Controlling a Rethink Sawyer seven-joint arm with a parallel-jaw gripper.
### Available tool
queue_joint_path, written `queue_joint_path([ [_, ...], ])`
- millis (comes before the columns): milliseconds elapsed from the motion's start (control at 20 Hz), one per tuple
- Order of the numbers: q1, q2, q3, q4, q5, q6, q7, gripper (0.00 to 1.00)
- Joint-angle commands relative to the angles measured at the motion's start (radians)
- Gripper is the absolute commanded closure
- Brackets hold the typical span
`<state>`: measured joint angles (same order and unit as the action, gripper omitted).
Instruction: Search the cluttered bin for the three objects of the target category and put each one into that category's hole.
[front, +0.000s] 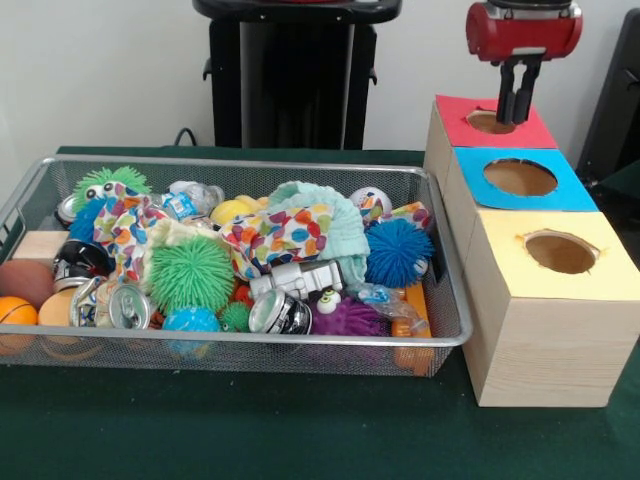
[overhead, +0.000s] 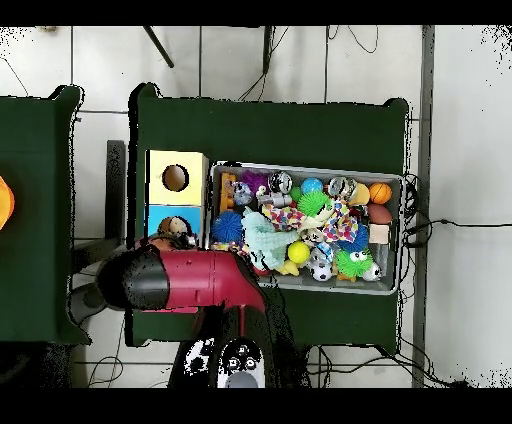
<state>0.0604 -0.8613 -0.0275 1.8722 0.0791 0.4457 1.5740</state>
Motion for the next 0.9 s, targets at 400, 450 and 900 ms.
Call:
queue_joint_path([
  [400, -0.132, 0.154, 0.048, -0.029, -0.023, -0.016, 0.088, 1.0],
  [450, -0.144, 0.165, 0.049, -0.046, -0.032, -0.01, 0.074, 1.0],
  [900, -0.235, 0.223, 0.095, -0.11, -0.088, -0.024, 0.007, 1.0],
])
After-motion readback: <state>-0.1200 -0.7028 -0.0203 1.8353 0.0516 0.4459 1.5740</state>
